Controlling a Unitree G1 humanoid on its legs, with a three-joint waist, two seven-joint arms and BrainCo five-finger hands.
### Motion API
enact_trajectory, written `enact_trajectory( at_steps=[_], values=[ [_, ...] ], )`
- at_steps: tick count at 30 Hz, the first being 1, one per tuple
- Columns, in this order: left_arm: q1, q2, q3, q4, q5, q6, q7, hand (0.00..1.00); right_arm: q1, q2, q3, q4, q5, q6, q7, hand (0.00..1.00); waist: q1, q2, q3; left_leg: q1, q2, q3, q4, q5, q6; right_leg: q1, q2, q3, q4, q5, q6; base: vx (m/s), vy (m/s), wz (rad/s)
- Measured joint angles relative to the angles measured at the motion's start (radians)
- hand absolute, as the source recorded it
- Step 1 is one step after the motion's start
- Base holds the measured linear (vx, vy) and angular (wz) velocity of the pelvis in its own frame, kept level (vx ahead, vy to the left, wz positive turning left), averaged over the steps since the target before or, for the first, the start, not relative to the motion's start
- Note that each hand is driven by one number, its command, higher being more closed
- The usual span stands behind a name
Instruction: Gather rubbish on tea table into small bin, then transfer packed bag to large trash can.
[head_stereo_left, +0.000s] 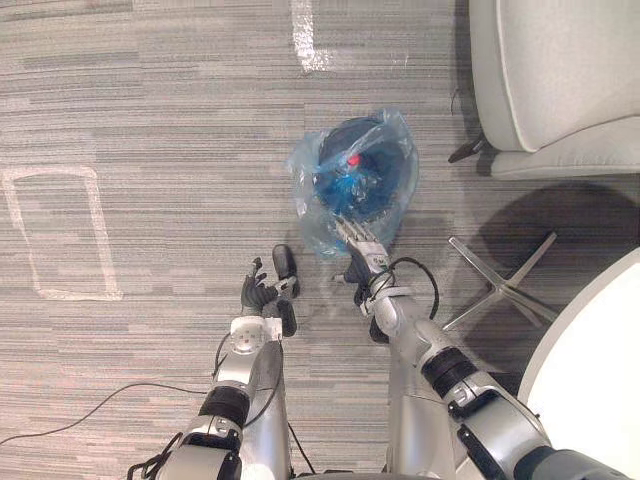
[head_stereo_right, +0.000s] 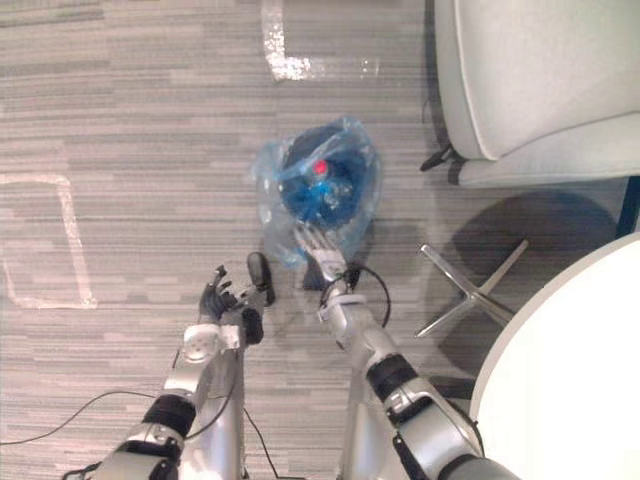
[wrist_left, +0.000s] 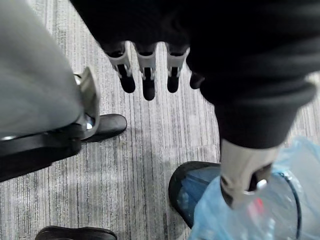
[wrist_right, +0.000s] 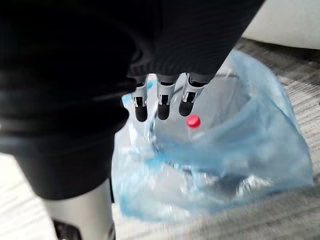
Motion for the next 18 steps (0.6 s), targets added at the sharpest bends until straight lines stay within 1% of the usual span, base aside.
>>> enact_trajectory(
  at_steps=[4, 8, 12, 14, 16, 17, 18],
  values=[
    [-0.057, -0.001, 0.001, 0.034, -0.002, -0.001, 0.021, 0.00, -0.046, 0.031, -0.004, 0.094, 0.000, 0.034, -0.009, 0.00, 0.000, -0.001, 0.000, -0.014, -0.006, -0.006, -0.027, 0.017, -0.004, -0.016, -0.001, -0.009, -0.008, 0.003, -0.002, 0.00, -0.013, 0.09],
    [-0.120, -0.008, 0.015, 0.047, -0.013, -0.001, 0.040, 0.00, -0.132, 0.052, -0.037, 0.158, 0.002, 0.061, -0.030, 0.00, -0.001, -0.002, -0.001, -0.080, -0.016, -0.011, -0.048, 0.046, -0.005, -0.091, -0.008, -0.014, 0.004, 0.004, -0.004, -0.01, -0.019, 0.14],
    [-0.138, -0.020, 0.034, 0.060, -0.036, -0.001, 0.048, 0.00, -0.183, 0.053, -0.075, 0.165, 0.005, 0.083, -0.058, 0.00, -0.002, -0.001, -0.001, -0.118, -0.021, -0.017, -0.043, 0.049, -0.007, -0.133, -0.015, -0.016, 0.029, 0.001, -0.003, -0.02, -0.017, 0.11],
    [-0.142, -0.040, 0.058, 0.063, -0.045, -0.002, 0.057, 0.00, -0.207, 0.052, -0.102, 0.165, 0.005, 0.089, -0.073, 0.00, -0.003, -0.001, -0.001, -0.142, -0.029, -0.031, -0.039, 0.050, -0.009, -0.156, -0.020, -0.015, 0.045, -0.010, -0.003, -0.03, -0.013, 0.19],
    [-0.144, -0.042, 0.059, 0.065, -0.061, -0.001, 0.059, 0.00, -0.228, 0.053, -0.113, 0.171, 0.008, 0.096, -0.079, 0.00, -0.003, -0.001, -0.001, -0.169, -0.035, -0.040, -0.038, 0.052, -0.011, -0.182, -0.029, -0.021, 0.062, -0.021, -0.004, -0.04, -0.021, 0.24],
    [-0.144, -0.043, 0.060, 0.065, -0.064, -0.001, 0.059, 0.00, -0.235, 0.053, -0.119, 0.172, 0.014, 0.098, -0.079, 1.00, -0.002, -0.001, -0.001, -0.179, -0.036, -0.042, -0.038, 0.052, -0.012, -0.192, -0.032, -0.023, 0.068, -0.023, -0.002, -0.04, -0.027, 0.20],
    [-0.144, -0.044, 0.060, 0.067, -0.073, -0.001, 0.059, 0.00, -0.246, 0.053, -0.122, 0.174, 0.025, 0.100, -0.079, 1.00, -0.001, -0.001, -0.001, -0.195, -0.038, -0.045, -0.037, 0.055, -0.014, -0.208, -0.033, -0.024, 0.074, -0.026, -0.003, -0.04, -0.024, 0.14]
  ],
)
